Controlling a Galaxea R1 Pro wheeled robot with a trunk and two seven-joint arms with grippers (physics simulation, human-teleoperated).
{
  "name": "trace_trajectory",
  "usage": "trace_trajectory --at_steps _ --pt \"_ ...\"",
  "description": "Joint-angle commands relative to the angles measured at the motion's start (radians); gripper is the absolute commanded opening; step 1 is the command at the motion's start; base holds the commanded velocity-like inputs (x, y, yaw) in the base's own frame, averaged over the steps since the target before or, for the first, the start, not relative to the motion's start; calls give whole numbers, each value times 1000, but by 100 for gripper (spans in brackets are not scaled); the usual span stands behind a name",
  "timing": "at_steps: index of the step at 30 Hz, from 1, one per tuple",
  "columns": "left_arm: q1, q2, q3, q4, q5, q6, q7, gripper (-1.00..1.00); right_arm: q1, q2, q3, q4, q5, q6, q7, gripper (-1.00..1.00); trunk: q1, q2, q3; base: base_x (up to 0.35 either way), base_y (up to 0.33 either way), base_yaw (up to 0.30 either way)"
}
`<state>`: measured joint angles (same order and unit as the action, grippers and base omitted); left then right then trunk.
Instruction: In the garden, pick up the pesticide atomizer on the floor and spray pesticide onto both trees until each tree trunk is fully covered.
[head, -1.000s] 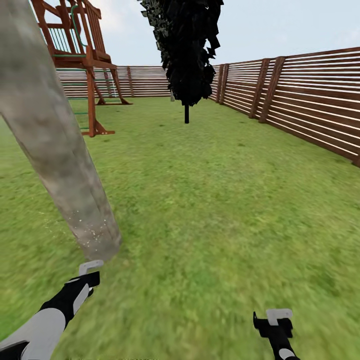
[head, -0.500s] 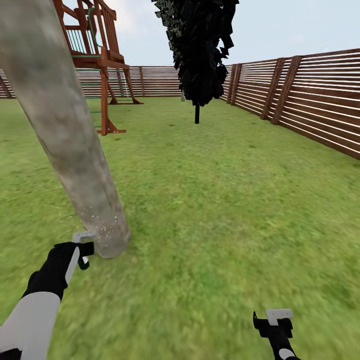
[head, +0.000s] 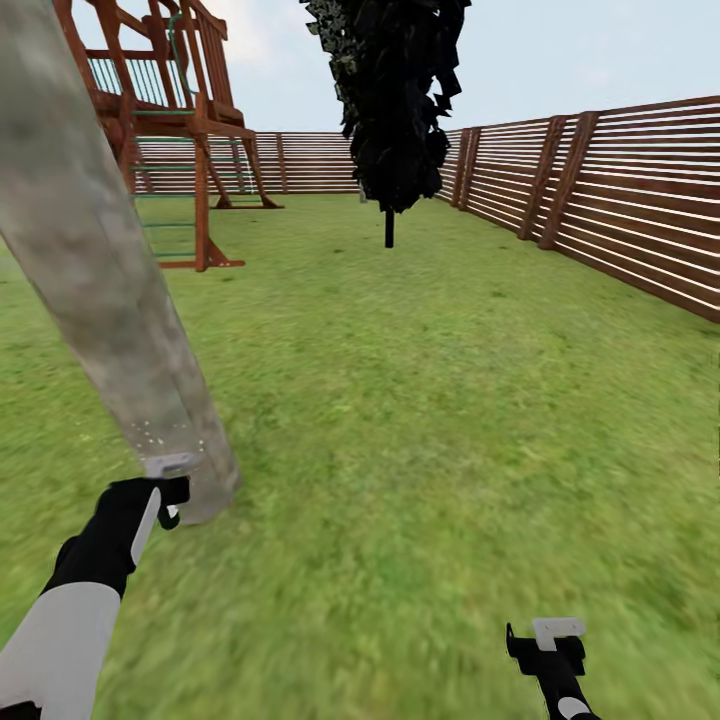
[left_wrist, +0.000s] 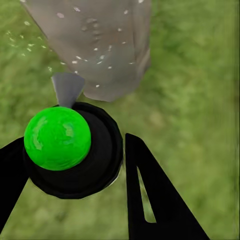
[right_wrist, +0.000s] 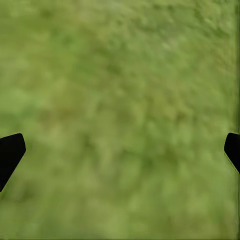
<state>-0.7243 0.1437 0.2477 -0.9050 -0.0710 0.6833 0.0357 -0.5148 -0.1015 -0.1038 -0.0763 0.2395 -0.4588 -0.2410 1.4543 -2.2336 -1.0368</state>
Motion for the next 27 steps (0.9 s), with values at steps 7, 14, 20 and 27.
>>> trace_trajectory --at_steps 7,14,20,27 --pt "-1 0 10 -2 -6 5 -8 -100 -1 0 -8 1 11 -2 -2 100 0 0 -1 100 -261 147" --pt "-2 1 12 -1 -6 4 -8 -100 -1 1 -8 1 11 -3 -2 100 0 0 -1 27 -271 274" --pt "4 2 13 0 -12 4 -7 -100 -1 2 -7 1 11 -2 -1 100 0 0 -1 160 -246 41" --pt "8 2 12 12 -11 4 -5 -100 -1 2 -7 1 11 -2 -1 100 0 0 -1 187 -232 107"
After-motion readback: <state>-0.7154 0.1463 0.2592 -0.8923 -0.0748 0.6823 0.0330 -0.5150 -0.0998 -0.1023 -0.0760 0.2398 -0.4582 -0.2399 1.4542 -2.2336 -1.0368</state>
